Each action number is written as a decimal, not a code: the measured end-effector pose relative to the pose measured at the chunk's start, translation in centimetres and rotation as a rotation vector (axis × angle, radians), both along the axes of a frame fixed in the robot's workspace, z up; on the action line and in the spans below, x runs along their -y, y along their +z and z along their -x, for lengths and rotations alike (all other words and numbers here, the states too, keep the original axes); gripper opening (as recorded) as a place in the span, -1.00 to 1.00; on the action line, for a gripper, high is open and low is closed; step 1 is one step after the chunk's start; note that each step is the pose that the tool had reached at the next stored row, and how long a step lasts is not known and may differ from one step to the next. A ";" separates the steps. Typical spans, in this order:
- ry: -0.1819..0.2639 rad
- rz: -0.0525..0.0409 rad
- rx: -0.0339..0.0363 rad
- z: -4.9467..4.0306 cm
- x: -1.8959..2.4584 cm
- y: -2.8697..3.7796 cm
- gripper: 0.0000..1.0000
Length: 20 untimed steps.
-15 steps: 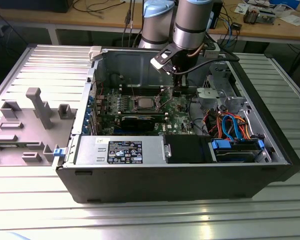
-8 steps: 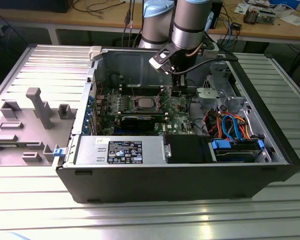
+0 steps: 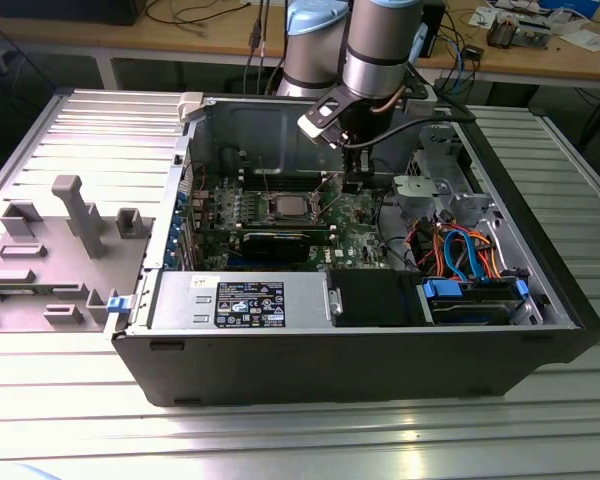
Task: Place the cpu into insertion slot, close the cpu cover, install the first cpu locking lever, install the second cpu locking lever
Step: 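Close the cpu cover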
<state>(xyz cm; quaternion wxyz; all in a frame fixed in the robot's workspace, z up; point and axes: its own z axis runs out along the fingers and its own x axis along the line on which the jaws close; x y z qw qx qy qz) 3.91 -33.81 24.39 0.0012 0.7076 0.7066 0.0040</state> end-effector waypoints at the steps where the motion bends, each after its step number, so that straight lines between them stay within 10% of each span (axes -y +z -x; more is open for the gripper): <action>1: 0.000 -0.0001 0.0000 0.01 0.00 0.00 -0.79; 20: 0.000 -0.0053 0.0000 1.46 0.00 0.20 -0.79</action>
